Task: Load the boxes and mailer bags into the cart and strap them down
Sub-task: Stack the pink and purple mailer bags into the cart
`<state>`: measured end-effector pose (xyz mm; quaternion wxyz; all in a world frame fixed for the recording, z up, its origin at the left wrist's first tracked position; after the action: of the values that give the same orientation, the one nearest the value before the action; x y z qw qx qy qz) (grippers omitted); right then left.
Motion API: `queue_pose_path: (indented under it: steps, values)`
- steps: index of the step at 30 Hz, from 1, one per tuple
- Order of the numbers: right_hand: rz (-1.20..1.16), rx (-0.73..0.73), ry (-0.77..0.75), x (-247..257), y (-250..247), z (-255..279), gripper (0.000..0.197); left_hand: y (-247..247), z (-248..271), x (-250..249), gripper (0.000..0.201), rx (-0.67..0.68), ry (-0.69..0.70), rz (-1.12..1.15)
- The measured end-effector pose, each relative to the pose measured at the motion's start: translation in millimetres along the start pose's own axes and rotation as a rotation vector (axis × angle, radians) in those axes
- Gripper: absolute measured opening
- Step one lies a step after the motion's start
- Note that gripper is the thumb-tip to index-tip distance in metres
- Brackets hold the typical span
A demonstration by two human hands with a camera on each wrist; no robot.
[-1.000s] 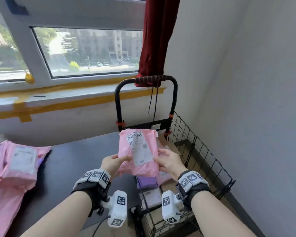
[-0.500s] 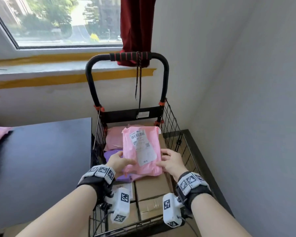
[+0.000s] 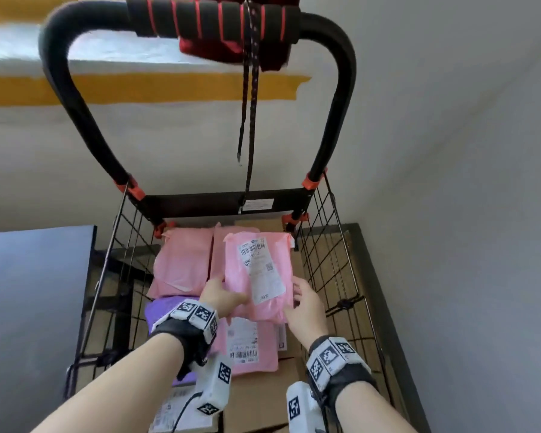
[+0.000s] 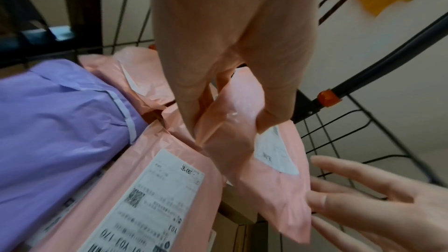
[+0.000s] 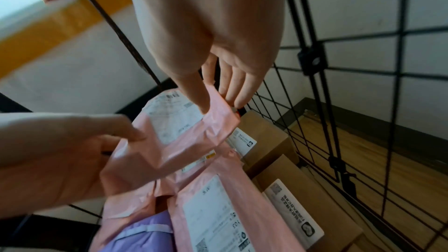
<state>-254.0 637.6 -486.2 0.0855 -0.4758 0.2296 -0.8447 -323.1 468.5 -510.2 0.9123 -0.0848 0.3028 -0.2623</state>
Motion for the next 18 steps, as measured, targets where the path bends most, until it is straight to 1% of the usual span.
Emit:
queue_pose_path:
  steps: [3,5,7,10,11,12,14,18]
  values:
    - [0.230,0.025,-0.066,-17,16,-34,0.043,13,-41,-5,0.041,0.024,-0.024,-0.013]
    - [0.375,0.060,-0.107,-30,28,-52,0.050,24,-64,-9,0.044,0.053,-0.046,-0.004]
    - [0.463,0.134,-0.090,-43,37,-67,0.060,36,-83,-12,0.050,0.060,-0.064,-0.001]
    - [0.460,0.257,-0.054,-53,44,-85,0.069,54,-102,-18,0.057,0.043,-0.058,0.011]
    - [0.455,0.272,-0.044,-55,45,-91,0.071,60,-107,-20,0.058,0.030,-0.056,0.014]
    - [0.454,0.280,-0.035,-56,44,-96,0.073,64,-109,-22,0.063,0.011,-0.052,0.023]
    - [0.466,0.287,-0.019,-57,42,-108,0.072,71,-114,-26,0.070,-0.030,-0.047,0.035]
    - [0.490,0.319,0.011,-60,40,-122,0.065,78,-114,-28,0.068,-0.054,-0.038,0.000]
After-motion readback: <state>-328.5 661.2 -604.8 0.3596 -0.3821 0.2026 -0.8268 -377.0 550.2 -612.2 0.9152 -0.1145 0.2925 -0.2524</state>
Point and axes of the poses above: each hand's wrist, its own z-axis away from the middle knuckle, its own y-axis out of the palm, x = y × z, the point moved 5 cm from there along -z, towards the middle knuckle, and after that the axes turned 6 degrees about -y, right-handed, at the moved point
